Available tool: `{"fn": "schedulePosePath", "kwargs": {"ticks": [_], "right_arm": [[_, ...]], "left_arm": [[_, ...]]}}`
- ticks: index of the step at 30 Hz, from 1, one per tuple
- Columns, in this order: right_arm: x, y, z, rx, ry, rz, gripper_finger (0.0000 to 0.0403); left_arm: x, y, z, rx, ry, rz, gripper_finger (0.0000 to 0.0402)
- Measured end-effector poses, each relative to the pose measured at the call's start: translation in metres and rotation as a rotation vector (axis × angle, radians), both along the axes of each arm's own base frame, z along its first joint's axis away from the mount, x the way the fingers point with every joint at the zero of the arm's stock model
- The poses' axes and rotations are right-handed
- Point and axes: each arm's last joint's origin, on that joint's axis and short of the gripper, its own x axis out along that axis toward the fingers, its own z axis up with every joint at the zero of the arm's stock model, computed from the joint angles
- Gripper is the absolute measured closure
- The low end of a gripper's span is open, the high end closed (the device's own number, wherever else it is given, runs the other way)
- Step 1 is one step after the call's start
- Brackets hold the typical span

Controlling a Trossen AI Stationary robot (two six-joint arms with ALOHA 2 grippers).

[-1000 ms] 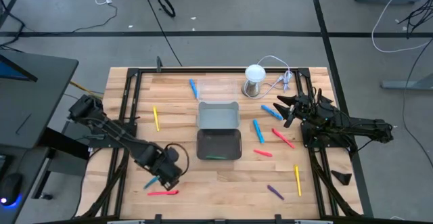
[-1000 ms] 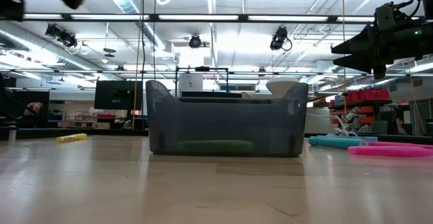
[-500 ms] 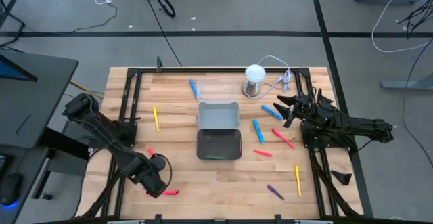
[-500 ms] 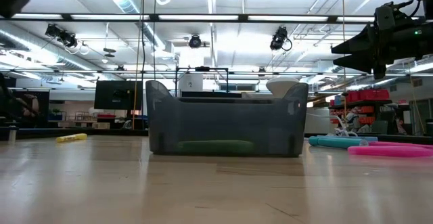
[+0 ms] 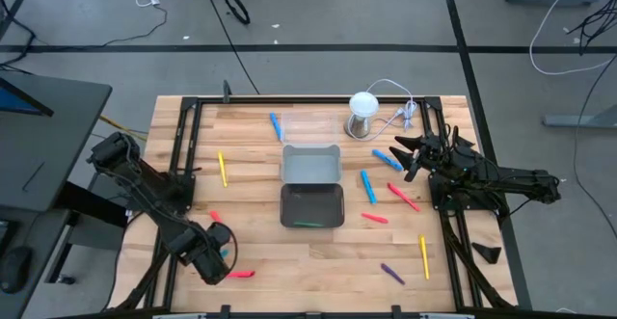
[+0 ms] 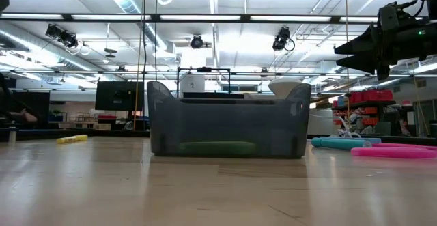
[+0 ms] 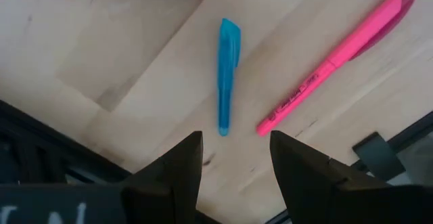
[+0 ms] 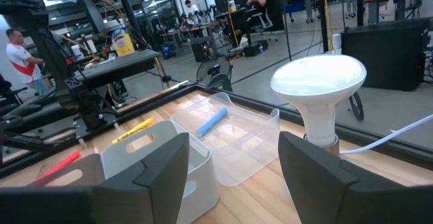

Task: Pick & Place Markers
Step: Put the blue pen into the black bin

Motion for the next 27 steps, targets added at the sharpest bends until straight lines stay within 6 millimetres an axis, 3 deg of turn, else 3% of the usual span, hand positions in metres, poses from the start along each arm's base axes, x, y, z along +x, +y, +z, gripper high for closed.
{"fn": "schedulePosePath", "kwargs": {"ticks": [14, 27], "right_arm": [[0.000, 0.000, 0.000, 0.000, 0.000, 0.000, 0.0172], [0.000, 0.000, 0.000, 0.000, 0.000, 0.000, 0.0172]], "left_arm": [[-0.004, 0.007, -0.033, -0.007, -0.021, 0.025, 0.0223], [0.001, 0.001, -0.059, 0.048, 0.021, -0.018, 0.0223]]}}
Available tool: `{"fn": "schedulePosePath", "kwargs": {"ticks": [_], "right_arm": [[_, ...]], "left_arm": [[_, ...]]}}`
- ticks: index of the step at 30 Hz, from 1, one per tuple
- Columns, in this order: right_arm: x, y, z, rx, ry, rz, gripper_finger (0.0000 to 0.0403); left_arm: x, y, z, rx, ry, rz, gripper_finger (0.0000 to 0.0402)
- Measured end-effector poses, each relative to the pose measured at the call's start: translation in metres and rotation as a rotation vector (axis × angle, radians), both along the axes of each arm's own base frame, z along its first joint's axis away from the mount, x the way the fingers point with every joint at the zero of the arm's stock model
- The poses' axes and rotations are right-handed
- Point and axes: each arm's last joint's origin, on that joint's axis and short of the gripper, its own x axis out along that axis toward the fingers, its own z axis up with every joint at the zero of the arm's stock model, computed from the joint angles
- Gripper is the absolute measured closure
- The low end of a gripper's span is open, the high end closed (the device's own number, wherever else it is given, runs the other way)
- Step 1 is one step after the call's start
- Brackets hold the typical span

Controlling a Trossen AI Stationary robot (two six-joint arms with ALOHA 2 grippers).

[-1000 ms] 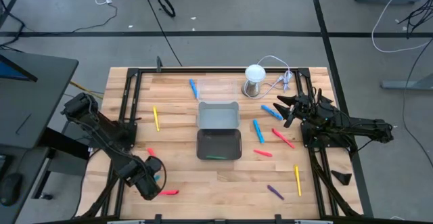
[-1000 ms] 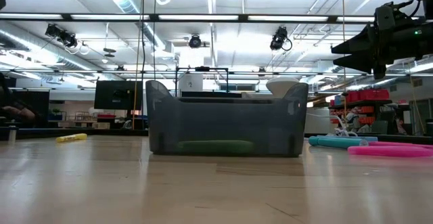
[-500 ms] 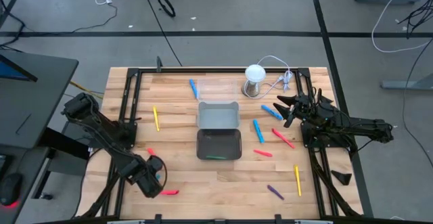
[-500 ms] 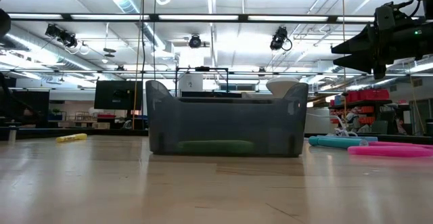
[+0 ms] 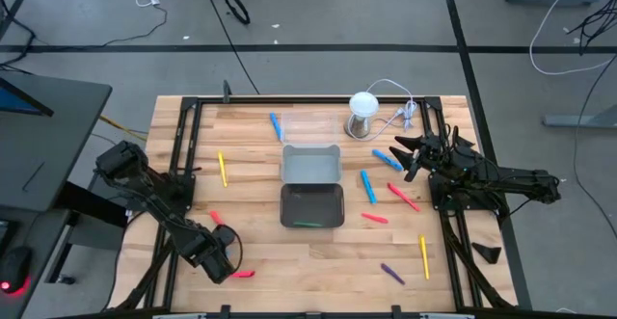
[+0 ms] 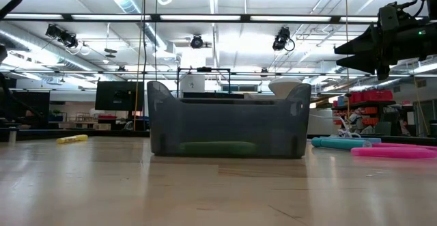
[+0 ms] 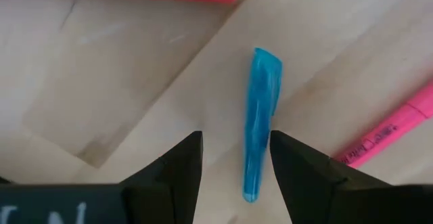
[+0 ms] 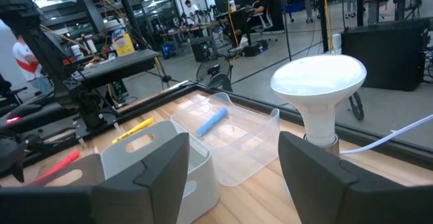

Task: Pick & Place Markers
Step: Put the blue pen into the black bin

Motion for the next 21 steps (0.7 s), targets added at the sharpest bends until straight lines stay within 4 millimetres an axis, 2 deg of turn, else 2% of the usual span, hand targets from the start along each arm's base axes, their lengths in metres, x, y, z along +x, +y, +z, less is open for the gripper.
{"fn": "schedulePosePath", "kwargs": {"ticks": [11, 21], "right_arm": [[0.0000, 0.0000, 0.0000, 0.000, 0.000, 0.000, 0.0172], [0.0000, 0.0000, 0.0000, 0.000, 0.000, 0.000, 0.0172]], "left_arm": [[0.0019, -0.0020, -0.0050, 0.011, 0.009, -0.012, 0.0228], [0.0025, -0.0027, -0.0051, 0.005, 0.002, -0.013, 0.0316]]}}
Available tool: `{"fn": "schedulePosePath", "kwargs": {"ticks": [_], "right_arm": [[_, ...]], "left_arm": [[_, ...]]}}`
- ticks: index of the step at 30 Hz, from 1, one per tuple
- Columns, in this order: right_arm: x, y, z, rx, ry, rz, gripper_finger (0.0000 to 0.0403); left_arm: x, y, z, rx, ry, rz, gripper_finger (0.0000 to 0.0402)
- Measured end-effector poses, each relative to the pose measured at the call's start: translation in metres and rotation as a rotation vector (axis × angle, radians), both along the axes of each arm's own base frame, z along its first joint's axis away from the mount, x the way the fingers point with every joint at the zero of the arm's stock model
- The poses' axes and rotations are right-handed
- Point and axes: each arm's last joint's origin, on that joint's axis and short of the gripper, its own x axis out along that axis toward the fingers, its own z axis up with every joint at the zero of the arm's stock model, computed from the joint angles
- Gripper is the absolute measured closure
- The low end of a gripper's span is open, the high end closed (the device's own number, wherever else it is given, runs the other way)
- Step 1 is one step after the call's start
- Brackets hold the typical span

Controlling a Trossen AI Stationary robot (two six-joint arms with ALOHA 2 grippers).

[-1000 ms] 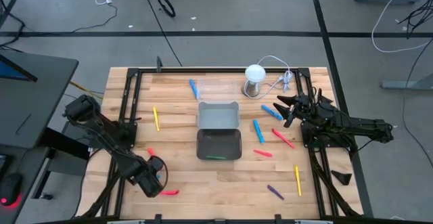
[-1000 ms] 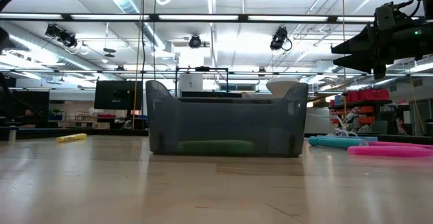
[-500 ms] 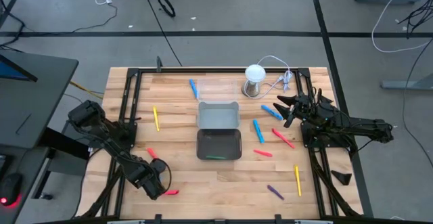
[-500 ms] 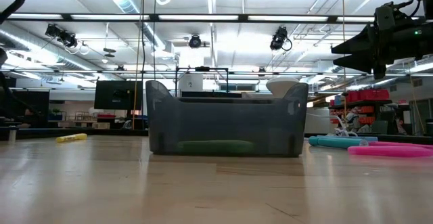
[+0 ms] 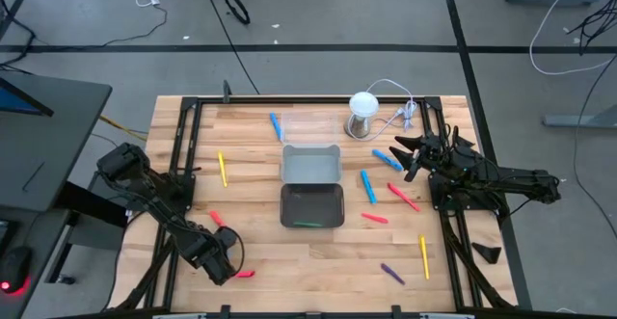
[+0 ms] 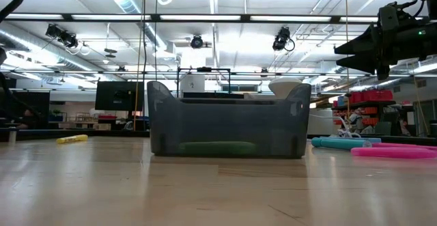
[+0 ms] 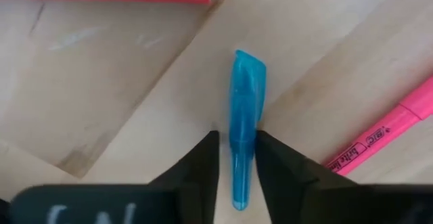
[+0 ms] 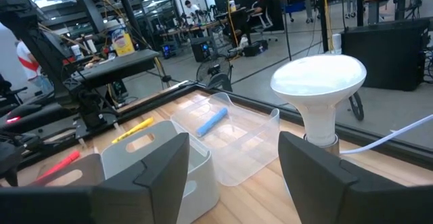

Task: Pick & Place Markers
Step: Put the blue pen into the black bin

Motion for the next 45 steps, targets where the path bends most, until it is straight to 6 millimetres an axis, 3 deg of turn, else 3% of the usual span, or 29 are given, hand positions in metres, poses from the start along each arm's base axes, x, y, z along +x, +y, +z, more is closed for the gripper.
{"fn": "schedulePosePath", "kwargs": {"ticks": [6, 15, 45], "right_arm": [[0.000, 0.000, 0.000, 0.000, 0.000, 0.000, 0.0172], [0.000, 0.000, 0.000, 0.000, 0.000, 0.000, 0.0172], [0.000, 0.000, 0.000, 0.000, 0.000, 0.000, 0.0172]], "left_arm": [[0.001, -0.001, 0.000, -0.006, -0.008, -0.017, 0.0358], [0.001, -0.001, 0.004, 0.022, -0.002, -0.052, 0.0357], [0.047, 0.022, 0.120, 0.030, -0.077, -0.436, 0.0359]]}}
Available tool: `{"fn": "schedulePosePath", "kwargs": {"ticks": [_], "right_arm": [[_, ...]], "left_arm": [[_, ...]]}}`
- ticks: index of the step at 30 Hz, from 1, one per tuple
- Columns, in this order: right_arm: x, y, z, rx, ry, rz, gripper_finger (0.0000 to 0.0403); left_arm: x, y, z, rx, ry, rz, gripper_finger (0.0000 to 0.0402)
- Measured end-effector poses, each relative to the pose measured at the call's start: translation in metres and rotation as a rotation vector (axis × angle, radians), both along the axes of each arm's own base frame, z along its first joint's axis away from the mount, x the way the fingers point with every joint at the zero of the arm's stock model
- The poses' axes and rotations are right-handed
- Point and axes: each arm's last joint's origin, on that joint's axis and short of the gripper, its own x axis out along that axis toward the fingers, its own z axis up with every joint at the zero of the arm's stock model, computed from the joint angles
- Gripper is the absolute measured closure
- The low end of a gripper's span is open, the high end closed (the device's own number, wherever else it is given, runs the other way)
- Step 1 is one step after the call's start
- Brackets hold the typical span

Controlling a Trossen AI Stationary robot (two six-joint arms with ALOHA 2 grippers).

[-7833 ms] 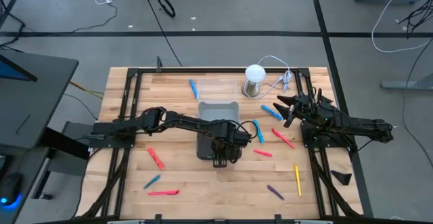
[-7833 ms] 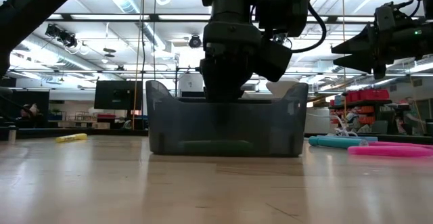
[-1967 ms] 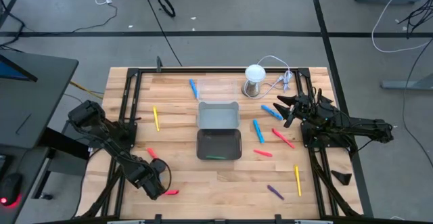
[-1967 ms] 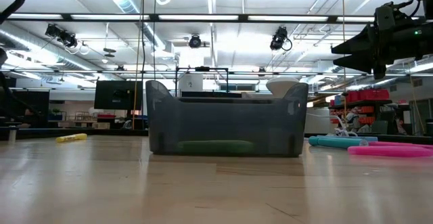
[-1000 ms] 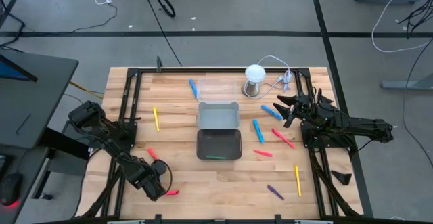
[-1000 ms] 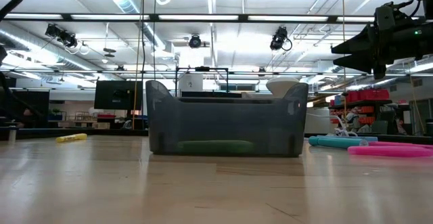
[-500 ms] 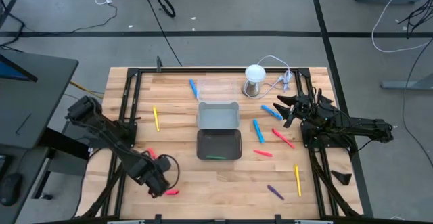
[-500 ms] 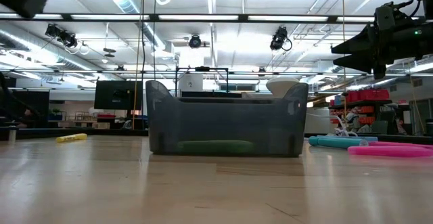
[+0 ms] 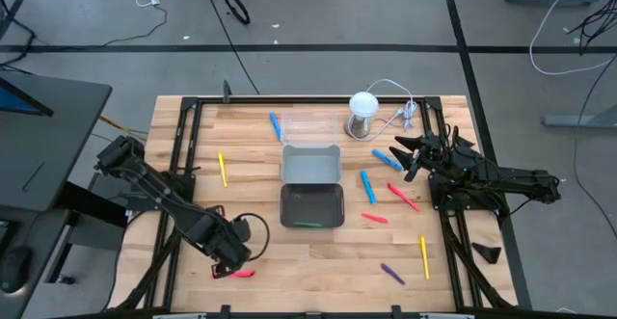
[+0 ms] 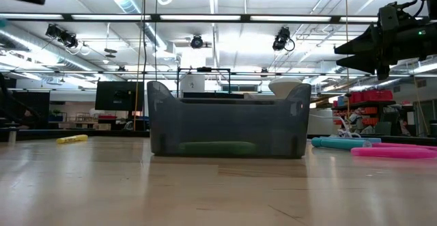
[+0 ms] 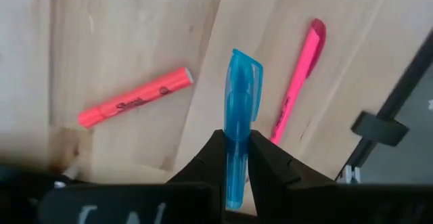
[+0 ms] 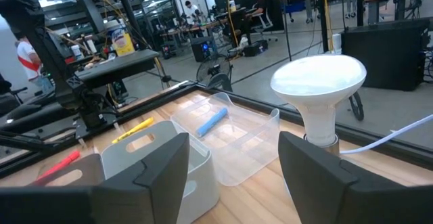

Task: Pick & Place Markers
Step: Put the blue pen into the black bin

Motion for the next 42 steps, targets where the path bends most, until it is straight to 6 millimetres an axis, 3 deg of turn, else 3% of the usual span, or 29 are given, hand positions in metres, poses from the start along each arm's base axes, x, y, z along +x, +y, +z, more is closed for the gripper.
{"fn": "schedulePosePath", "kwargs": {"ticks": [8, 20, 27, 42], "right_arm": [[0.000, 0.000, 0.000, 0.000, 0.000, 0.000, 0.0172], [0.000, 0.000, 0.000, 0.000, 0.000, 0.000, 0.0172], [0.000, 0.000, 0.000, 0.000, 0.000, 0.000, 0.0172], [0.000, 0.000, 0.000, 0.000, 0.000, 0.000, 0.0172]], "left_arm": [[0.001, 0.003, 0.022, 0.022, -0.007, -0.130, 0.0359], [0.010, 0.014, 0.024, 0.021, -0.013, -0.157, 0.0360], [0.037, 0.030, 0.029, 0.031, -0.024, -0.167, 0.0360], [0.120, 0.064, 0.025, 0.016, -0.040, -0.145, 0.0360]]}}
